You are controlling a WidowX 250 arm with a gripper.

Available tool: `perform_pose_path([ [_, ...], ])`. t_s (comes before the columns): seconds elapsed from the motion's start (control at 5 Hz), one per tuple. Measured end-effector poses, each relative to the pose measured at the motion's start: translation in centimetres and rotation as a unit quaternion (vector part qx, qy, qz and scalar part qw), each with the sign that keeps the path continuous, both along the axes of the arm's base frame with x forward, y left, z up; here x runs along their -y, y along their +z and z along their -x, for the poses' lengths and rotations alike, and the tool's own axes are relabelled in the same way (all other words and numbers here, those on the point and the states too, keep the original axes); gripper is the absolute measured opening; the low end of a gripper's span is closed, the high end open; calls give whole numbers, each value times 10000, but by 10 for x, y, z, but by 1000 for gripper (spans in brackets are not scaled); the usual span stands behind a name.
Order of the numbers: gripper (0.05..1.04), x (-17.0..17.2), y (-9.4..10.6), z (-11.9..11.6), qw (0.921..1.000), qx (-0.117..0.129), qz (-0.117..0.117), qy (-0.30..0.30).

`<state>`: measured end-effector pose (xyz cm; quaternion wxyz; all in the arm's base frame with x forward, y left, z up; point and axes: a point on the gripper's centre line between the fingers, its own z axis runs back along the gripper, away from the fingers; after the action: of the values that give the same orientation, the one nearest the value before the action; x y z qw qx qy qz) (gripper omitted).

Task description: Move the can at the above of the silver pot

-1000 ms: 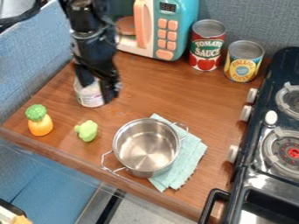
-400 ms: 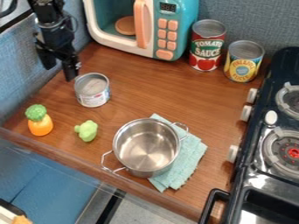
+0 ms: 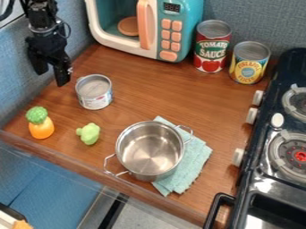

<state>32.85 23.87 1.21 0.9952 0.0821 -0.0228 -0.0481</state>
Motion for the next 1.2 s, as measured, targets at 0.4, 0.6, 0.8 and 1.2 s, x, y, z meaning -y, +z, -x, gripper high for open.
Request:
perform_pose_path([
  [0.4, 1001, 29, -14, -6, 9995, -274, 40, -127],
  [0.6, 1001, 63, -16, -11, 9987, -450, 54, -219],
  [0.8, 1001, 88, -11, -15, 9981, -611, 41, -49],
  [1.2, 1001, 148, -2, -44, 9989, -349, 315, 22],
])
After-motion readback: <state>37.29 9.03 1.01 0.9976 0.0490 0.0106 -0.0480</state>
